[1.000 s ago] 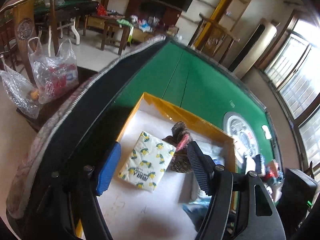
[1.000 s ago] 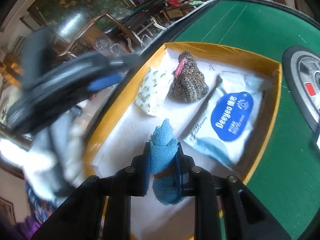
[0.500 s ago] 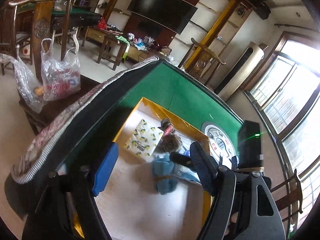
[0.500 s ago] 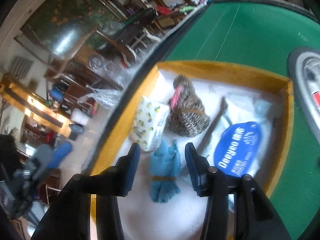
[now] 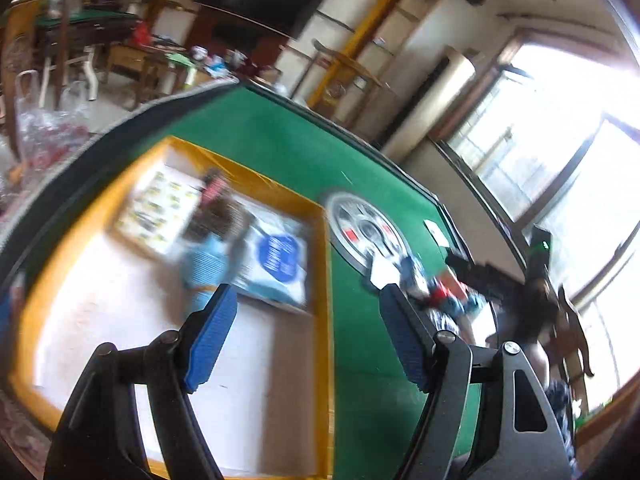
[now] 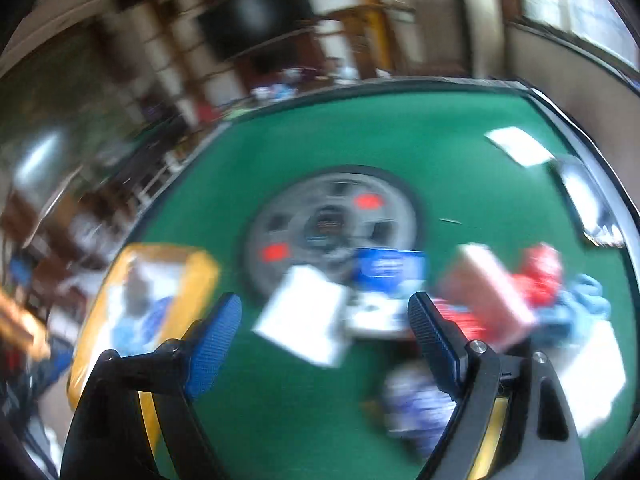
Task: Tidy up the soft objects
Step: 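Move both open tools back over the remaining items on the table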
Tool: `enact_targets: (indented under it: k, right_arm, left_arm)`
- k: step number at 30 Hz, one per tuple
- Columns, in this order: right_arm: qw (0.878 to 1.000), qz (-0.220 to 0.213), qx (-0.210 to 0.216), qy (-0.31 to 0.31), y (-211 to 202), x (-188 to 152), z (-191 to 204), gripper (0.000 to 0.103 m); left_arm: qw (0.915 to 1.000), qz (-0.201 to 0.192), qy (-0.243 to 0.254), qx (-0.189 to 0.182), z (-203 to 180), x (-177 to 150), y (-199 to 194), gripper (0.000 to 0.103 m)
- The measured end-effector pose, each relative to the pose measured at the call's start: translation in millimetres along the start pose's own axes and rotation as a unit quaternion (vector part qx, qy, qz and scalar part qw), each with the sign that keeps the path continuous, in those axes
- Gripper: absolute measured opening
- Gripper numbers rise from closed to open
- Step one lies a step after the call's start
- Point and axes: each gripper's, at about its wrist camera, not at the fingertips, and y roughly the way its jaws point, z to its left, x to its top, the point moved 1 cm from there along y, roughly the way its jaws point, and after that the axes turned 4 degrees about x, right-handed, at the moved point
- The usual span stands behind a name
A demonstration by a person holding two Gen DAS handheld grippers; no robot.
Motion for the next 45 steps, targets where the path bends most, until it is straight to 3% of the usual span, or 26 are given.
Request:
enact_targets:
  k: [3,8,13,14,15,18,19,22,25,26,28,30,32,37,40,45]
  right_arm:
    - [1.0,0.009,-0.006,0.011,7.7,11.3,-18.2,0.082]
    - [0.999,0.047,0.003,-0.001,44.9,31.1,-5.6,0.082]
    - [0.99,0.125,-0.065,0.003,94.5,34.2,-6.2,0.078]
    - [0.989,0.122,-0.081,-0.006,95.0,32.7,-2.2,0.072]
    - [0.989,0.12,-0.082,-0.016,93.5,30.9,3.2,0.055]
    - [0.99,0.136,-0.024,-0.008,80.6,15.2,16.0,0.026]
    - [0.989,0.148,-0.001,-0.009,74.8,4.3,22.4,0.023]
    - [0.984,0.174,0.035,-0.029,59.1,-28.1,37.2,0.023]
    - [0.966,0.221,0.127,-0.031,39.0,-57.6,48.2,0.025]
    - [0.965,0.216,0.146,-0.025,29.2,-63.0,47.7,0.025]
    - [0.976,0.176,0.123,-0.032,12.9,-64.6,43.7,0.028]
    - [0.988,0.118,0.087,-0.046,-6.0,-62.4,38.8,0.04]
    - [0.995,0.056,0.077,-0.034,-21.7,-57.0,25.6,0.05]
    - [0.997,-0.063,0.037,-0.009,-43.3,-44.3,-9.6,0.052]
    - [0.996,-0.09,0.006,0.004,-46.4,-42.1,-27.6,0.052]
    - [0.991,-0.117,0.02,0.065,-57.5,-40.5,-66.9,0.052]
  left_arm:
    - [0.9998,0.009,0.016,-0.004,-14.0,-4.1,3.1,0.074]
    - [0.9994,0.011,0.033,0.002,-27.2,-7.6,-0.8,0.074]
    - [0.9991,0.007,0.041,0.008,-31.4,-9.5,-7.0,0.074]
    - [0.999,0.006,0.042,0.01,-31.3,-9.5,-8.9,0.074]
    - [0.999,0.005,0.043,0.01,-31.0,-9.7,-8.1,0.074]
    - [0.9991,0.006,0.042,0.01,-30.2,-9.1,-5.9,0.074]
    - [0.9991,0.01,0.041,0.009,-30.8,-9.3,-3.2,0.074]
    - [0.9989,0.02,0.043,-0.004,-35.1,-12.8,3.4,0.074]
    - [0.998,0.031,0.055,-0.009,-43.6,-17.6,9.1,0.074]
    - [0.9977,0.035,0.057,-0.013,-46.6,-19.6,11.9,0.074]
    - [0.997,0.045,0.062,-0.013,-53.1,-22.7,18.4,0.074]
    - [0.9954,0.06,0.074,-0.01,-64.7,-25.5,30.8,0.074]
    - [0.9925,0.073,0.098,0.004,-79.0,-28.6,44.5,0.074]
    - [0.9797,0.128,0.152,0.029,-115.5,-38.2,89.6,0.073]
    - [0.9739,0.142,0.17,0.053,-130.3,-41.2,113.3,0.073]
    - [0.9613,0.12,0.231,0.091,-159.2,-44.1,140.5,0.073]
